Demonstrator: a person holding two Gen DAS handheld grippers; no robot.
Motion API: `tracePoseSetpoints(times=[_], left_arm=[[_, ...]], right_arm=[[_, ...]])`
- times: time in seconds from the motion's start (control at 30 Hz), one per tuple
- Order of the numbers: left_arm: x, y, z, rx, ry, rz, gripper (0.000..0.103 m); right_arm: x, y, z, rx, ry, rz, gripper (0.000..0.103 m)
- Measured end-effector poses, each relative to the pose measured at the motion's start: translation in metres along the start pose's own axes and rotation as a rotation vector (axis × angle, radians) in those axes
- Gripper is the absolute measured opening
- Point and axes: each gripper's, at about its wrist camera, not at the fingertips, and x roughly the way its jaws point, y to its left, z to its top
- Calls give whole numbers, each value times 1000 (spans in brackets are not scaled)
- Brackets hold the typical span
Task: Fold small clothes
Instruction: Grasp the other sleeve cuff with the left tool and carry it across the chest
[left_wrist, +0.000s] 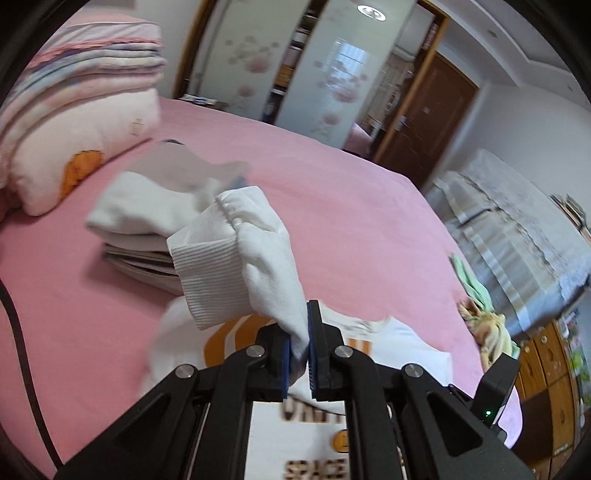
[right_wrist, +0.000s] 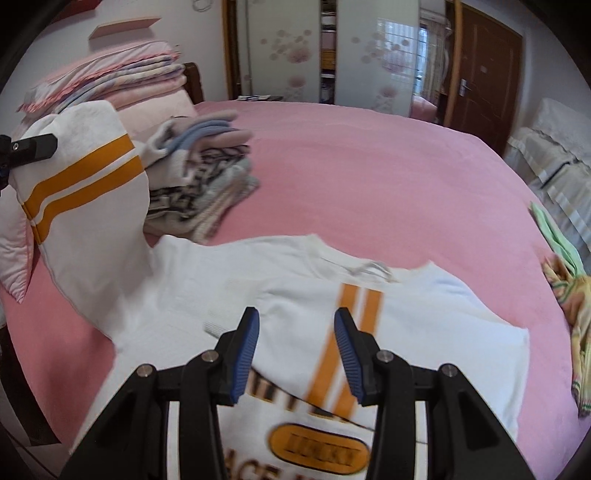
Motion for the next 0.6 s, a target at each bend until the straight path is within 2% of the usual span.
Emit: tracePoseSetpoints(times=[0.2, 0.37, 0.5, 0.6], left_arm=[[69, -78, -46, 22, 122, -74, 6], [136, -116, -97, 42, 246, -82, 6], [172, -133, -133, 111, 348, -59, 6], [183, -131, -151, 122, 400, -68, 17]], right_arm=[[-6, -68, -22, 76, 14, -47, 42], [2, -109, -39, 123, 55, -90, 43], [11, -133, -52, 167, 94, -96, 43], [17, -142, -59, 188, 117, -87, 43]])
